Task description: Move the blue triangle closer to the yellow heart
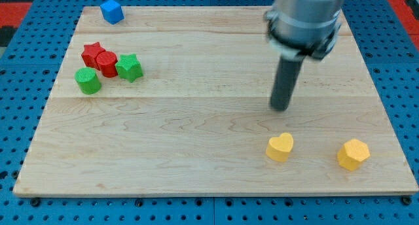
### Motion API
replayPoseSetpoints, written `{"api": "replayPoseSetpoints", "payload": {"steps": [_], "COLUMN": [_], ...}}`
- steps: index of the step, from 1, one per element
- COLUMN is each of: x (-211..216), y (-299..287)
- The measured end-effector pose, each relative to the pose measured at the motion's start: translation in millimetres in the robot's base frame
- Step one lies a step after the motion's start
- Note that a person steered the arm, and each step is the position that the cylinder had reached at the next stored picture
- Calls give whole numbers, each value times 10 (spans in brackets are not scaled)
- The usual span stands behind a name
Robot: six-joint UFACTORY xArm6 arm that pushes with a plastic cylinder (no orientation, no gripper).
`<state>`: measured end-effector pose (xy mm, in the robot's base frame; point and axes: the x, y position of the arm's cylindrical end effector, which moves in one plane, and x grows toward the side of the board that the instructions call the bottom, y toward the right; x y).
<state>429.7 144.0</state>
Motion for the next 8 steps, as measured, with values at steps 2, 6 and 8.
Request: {"api": "replayPoseSetpoints", "payload": {"steps": [2,6,8], "x": [-1576,-1449,-1609], "y": [1654,514,1387]}}
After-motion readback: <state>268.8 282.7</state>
